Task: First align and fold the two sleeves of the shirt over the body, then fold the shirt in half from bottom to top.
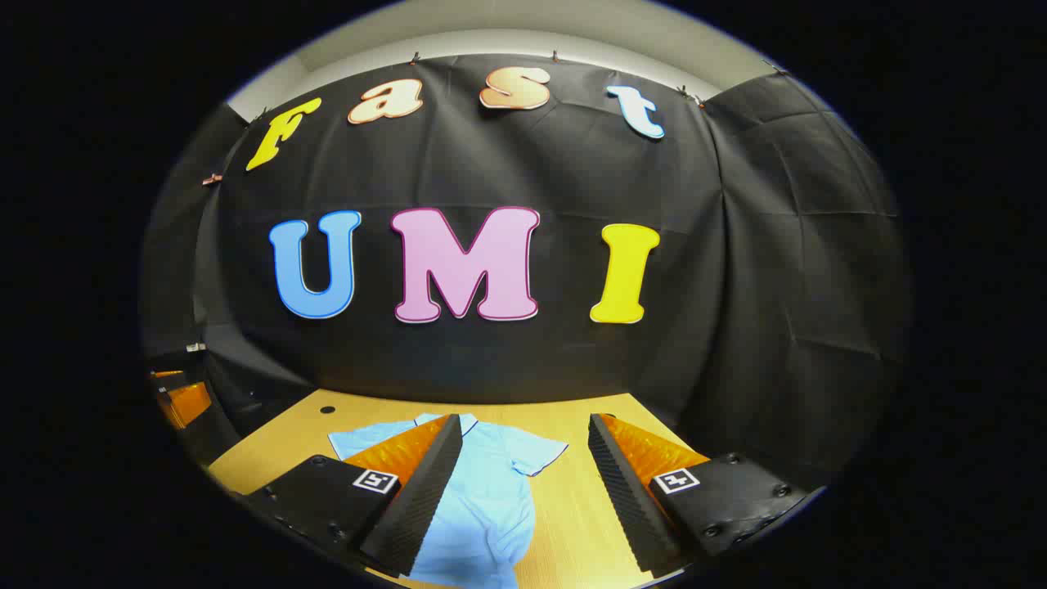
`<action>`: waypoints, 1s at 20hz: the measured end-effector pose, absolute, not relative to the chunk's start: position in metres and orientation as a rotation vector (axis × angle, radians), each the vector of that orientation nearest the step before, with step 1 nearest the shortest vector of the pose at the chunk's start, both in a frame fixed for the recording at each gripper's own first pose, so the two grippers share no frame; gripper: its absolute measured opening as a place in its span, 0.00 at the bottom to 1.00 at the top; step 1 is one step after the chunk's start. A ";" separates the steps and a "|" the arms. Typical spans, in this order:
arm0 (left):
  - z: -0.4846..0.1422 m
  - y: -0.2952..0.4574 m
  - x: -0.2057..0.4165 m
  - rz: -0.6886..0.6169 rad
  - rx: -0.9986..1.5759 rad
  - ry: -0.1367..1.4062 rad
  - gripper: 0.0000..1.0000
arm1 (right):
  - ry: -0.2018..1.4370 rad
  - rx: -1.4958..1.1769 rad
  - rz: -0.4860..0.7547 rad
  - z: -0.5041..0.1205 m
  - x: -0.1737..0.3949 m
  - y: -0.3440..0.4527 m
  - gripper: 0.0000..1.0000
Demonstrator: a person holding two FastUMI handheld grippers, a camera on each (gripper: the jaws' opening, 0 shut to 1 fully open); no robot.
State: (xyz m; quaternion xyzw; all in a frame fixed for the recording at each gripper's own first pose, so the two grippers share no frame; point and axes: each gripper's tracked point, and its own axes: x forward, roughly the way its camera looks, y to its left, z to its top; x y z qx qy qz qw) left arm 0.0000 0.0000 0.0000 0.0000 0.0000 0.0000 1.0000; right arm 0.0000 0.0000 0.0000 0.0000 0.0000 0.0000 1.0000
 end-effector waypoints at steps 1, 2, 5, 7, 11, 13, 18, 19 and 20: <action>-0.001 -0.002 0.004 0.004 0.000 0.004 0.97 | 0.014 0.008 0.009 -0.005 0.005 0.001 0.97; -0.003 -0.005 0.008 0.004 0.003 0.009 0.97 | 0.025 0.020 0.013 -0.007 0.008 0.001 0.97; -0.002 -0.013 0.019 0.001 0.013 0.016 0.97 | 0.037 0.038 0.014 -0.012 0.018 -0.003 0.97; -0.001 -0.018 0.025 -0.002 0.013 0.017 0.97 | 0.047 0.033 0.012 -0.017 0.024 -0.008 0.97; -0.006 -0.027 0.033 -0.007 0.021 0.024 0.97 | 0.067 0.054 0.020 -0.022 0.035 -0.015 0.97; -0.007 -0.031 0.035 -0.012 0.022 0.027 0.97 | 0.068 0.053 0.024 -0.023 0.042 -0.016 0.97; -0.007 -0.033 0.040 0.001 0.025 0.025 0.97 | 0.088 0.048 0.072 -0.029 0.057 -0.010 0.97; -0.007 -0.031 0.040 0.013 0.024 0.022 0.96 | 0.098 0.059 0.085 -0.032 0.061 -0.009 0.97; -0.005 -0.029 0.041 0.025 0.025 0.010 0.97 | 0.106 0.061 0.090 -0.034 0.066 -0.008 0.98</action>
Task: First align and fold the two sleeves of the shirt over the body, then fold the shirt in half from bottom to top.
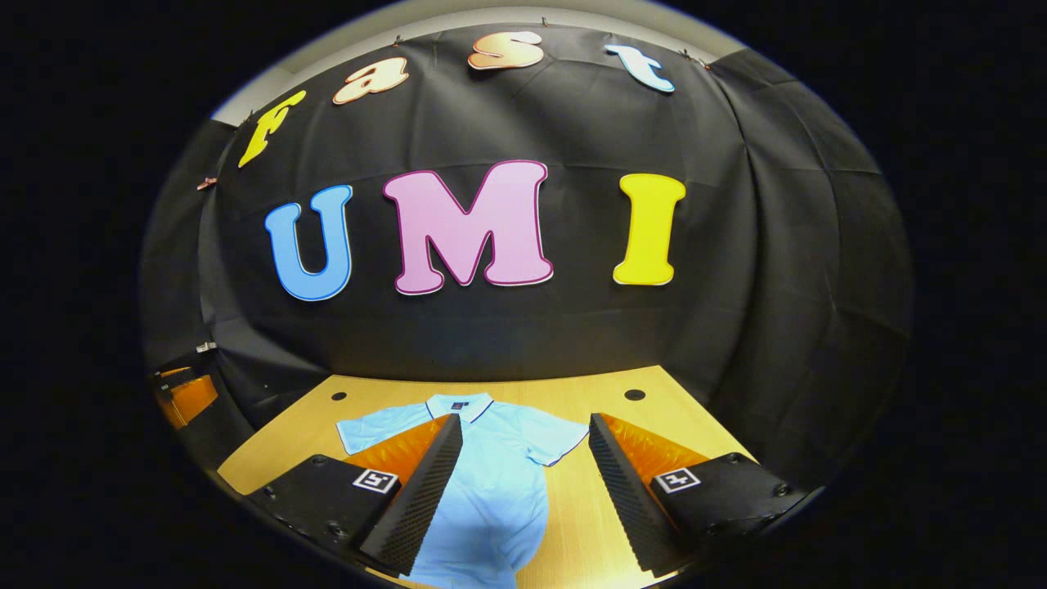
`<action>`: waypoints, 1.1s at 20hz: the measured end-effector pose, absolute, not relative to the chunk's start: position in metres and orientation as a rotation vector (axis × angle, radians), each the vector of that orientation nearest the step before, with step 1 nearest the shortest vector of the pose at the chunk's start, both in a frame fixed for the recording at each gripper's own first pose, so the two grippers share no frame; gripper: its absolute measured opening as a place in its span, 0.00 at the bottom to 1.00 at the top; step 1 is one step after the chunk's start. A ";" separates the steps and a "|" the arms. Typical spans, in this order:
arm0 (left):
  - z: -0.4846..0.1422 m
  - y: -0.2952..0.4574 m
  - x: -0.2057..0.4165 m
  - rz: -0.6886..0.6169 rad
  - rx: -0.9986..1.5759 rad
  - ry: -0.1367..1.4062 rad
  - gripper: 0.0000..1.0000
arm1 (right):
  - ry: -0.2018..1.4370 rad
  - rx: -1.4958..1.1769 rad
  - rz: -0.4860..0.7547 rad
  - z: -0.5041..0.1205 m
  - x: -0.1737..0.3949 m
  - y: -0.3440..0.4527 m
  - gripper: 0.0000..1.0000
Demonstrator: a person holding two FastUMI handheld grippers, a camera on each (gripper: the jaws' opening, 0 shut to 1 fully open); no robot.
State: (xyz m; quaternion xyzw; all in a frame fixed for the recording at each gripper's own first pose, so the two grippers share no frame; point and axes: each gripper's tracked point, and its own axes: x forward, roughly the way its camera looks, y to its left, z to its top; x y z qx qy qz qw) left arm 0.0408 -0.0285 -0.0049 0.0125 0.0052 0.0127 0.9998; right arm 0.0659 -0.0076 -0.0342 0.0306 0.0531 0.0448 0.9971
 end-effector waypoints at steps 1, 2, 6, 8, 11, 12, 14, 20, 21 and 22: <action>-0.005 -0.027 0.041 0.036 0.026 0.005 0.97 | 0.113 0.056 0.090 -0.036 0.072 -0.009 0.97; -0.006 -0.025 0.042 0.044 0.026 0.008 0.97 | 0.116 0.046 0.091 -0.037 0.078 -0.010 0.97; -0.013 -0.017 0.046 0.080 0.030 0.025 0.97 | 0.135 0.018 0.099 -0.044 0.110 -0.015 0.97; -0.019 -0.009 0.049 0.114 0.040 0.035 0.97 | 0.150 0.024 0.097 -0.050 0.129 -0.020 0.97; -0.028 0.000 0.052 0.152 0.037 0.058 0.97 | 0.167 0.018 0.091 -0.060 0.158 -0.026 0.97; -0.030 0.003 0.052 0.165 0.035 0.063 0.97 | 0.175 0.012 0.090 -0.064 0.166 -0.028 0.97; -0.033 0.009 0.054 0.201 0.035 0.074 0.97 | 0.202 0.007 0.088 -0.075 0.185 -0.031 0.97; -0.043 0.025 0.057 0.289 0.046 0.105 0.97 | 0.320 0.033 0.090 -0.119 0.239 -0.037 0.98; -0.046 0.027 0.059 0.298 0.044 0.108 0.97 | 0.334 0.035 0.094 -0.128 0.249 -0.038 0.98; -0.049 0.028 0.062 0.300 0.038 0.113 0.97 | 0.359 0.051 0.105 -0.140 0.259 -0.037 0.98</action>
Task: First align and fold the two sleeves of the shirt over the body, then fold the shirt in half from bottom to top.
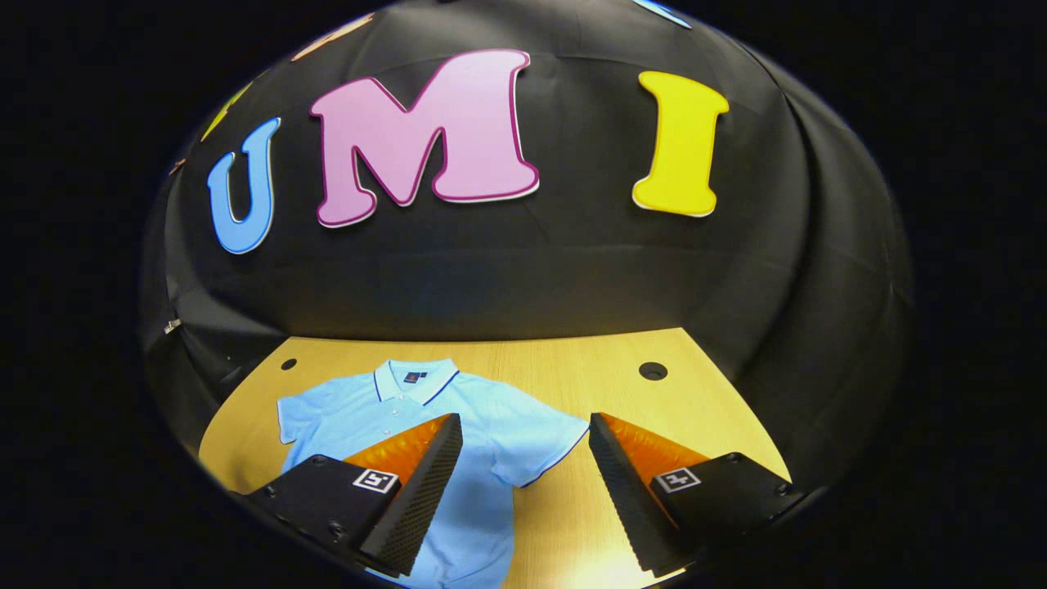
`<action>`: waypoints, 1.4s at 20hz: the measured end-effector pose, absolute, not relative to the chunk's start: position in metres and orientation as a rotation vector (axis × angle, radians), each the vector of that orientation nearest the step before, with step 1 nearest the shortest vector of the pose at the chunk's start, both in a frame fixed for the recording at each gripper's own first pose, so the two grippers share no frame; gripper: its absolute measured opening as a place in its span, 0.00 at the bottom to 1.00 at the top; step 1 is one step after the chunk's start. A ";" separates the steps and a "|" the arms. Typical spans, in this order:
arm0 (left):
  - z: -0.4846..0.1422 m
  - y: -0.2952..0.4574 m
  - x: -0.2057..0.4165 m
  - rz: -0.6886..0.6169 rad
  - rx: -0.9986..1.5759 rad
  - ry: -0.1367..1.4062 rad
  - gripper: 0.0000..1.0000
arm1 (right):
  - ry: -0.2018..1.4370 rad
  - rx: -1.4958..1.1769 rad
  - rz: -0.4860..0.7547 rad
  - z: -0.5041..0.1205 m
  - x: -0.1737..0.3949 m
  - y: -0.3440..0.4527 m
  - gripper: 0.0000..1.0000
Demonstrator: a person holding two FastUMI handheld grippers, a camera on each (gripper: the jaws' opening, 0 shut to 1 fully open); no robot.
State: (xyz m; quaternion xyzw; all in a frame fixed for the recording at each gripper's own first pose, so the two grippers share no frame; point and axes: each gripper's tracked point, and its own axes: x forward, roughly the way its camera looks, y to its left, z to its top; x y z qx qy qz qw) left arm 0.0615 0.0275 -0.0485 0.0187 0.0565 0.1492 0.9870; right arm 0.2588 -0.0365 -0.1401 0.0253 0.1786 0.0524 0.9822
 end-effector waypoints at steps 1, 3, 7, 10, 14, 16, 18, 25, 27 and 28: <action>-0.054 0.026 0.064 0.296 0.033 0.121 0.97 | 0.388 0.062 0.112 -0.152 0.268 -0.037 0.98; -0.064 0.030 0.068 0.303 0.040 0.153 0.97 | 0.428 0.052 0.103 -0.172 0.287 -0.045 0.98; -0.075 0.036 0.077 0.318 0.078 0.193 0.96 | 0.459 0.013 0.074 -0.203 0.326 -0.060 0.98; -0.084 0.041 0.083 0.314 0.096 0.228 0.95 | 0.500 0.031 0.062 -0.227 0.353 -0.066 0.98; -0.097 0.039 0.092 0.299 0.089 0.272 0.95 | 0.537 0.060 0.034 -0.253 0.383 -0.077 0.97; -0.100 0.036 0.096 0.288 0.088 0.286 0.95 | 0.560 0.064 0.024 -0.267 0.392 -0.081 0.97; -0.104 0.034 0.099 0.280 0.090 0.296 0.95 | 0.583 0.057 0.017 -0.279 0.399 -0.085 0.97; -0.118 0.027 0.107 0.264 0.103 0.337 0.95 | 0.641 0.046 -0.018 -0.311 0.406 -0.092 0.98; -0.119 0.024 0.109 0.262 0.101 0.335 0.95 | 0.645 0.022 -0.015 -0.313 0.402 -0.088 0.97; -0.121 0.023 0.109 0.266 0.098 0.338 0.95 | 0.651 0.012 -0.005 -0.314 0.401 -0.088 0.97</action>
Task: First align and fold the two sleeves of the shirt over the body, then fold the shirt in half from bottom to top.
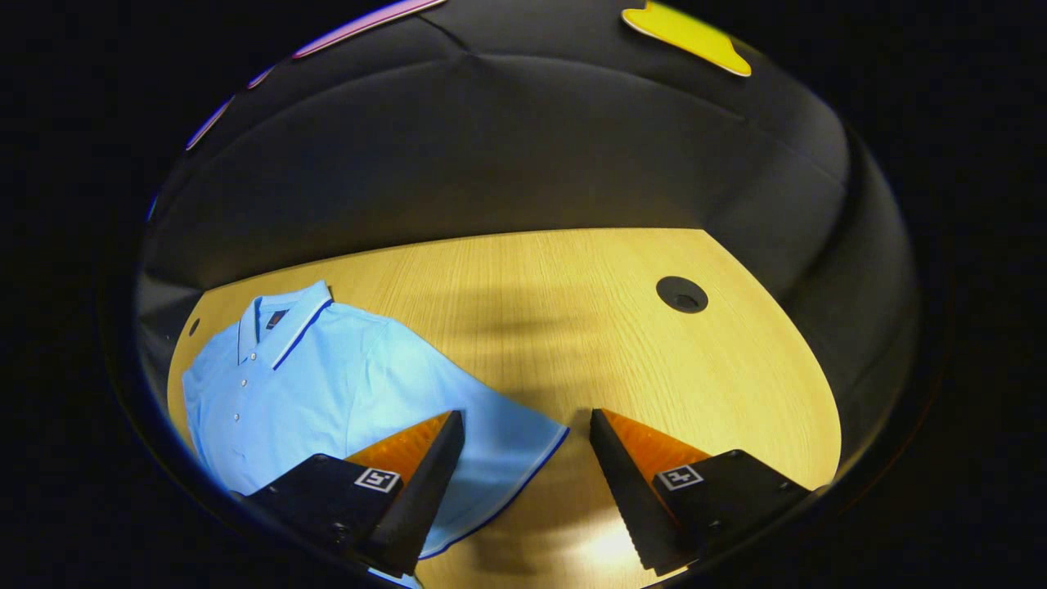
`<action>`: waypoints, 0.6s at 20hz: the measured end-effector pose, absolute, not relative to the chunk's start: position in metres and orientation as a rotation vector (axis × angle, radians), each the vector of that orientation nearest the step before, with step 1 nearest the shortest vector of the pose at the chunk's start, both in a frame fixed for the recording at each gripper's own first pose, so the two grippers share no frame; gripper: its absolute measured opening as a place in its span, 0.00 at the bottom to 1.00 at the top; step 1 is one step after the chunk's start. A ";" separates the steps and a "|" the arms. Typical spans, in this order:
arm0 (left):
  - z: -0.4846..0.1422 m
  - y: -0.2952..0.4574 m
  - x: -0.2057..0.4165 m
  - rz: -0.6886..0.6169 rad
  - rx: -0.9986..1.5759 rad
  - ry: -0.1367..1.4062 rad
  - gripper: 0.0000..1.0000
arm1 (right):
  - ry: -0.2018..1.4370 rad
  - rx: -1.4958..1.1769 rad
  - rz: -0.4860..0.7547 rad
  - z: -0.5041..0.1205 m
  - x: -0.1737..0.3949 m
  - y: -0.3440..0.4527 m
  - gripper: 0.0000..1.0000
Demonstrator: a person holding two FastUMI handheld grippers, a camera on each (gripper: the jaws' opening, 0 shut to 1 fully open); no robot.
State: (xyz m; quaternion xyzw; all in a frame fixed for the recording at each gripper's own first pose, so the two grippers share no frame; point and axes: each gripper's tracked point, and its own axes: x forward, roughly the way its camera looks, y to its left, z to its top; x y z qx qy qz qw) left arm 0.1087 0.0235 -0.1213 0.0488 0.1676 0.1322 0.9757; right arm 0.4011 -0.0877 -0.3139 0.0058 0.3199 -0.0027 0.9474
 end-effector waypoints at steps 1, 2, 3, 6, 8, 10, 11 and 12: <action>-0.125 0.023 0.107 0.270 0.093 0.343 0.96 | 0.644 0.011 0.001 -0.314 0.403 -0.086 0.97; -0.128 0.021 0.105 0.273 0.083 0.348 0.99 | 0.642 0.011 0.012 -0.313 0.402 -0.085 0.92; -0.136 0.021 0.105 0.274 0.072 0.356 0.99 | 0.638 0.011 0.015 -0.312 0.403 -0.084 0.88; -0.152 0.015 0.102 0.271 0.048 0.379 0.99 | 0.634 0.025 0.017 -0.312 0.405 -0.084 0.58; -0.158 0.014 0.101 0.265 0.045 0.383 0.99 | 0.630 0.029 0.009 -0.308 0.406 -0.082 0.30; -0.160 0.011 0.100 0.254 0.041 0.380 0.99 | 0.623 0.024 0.009 -0.304 0.406 -0.077 0.14; -0.163 0.011 0.099 0.250 0.039 0.379 0.99 | 0.621 0.013 0.008 -0.305 0.406 -0.076 0.10; -0.164 0.011 0.099 0.247 0.039 0.379 0.99 | 0.621 0.017 0.014 -0.305 0.408 -0.072 0.07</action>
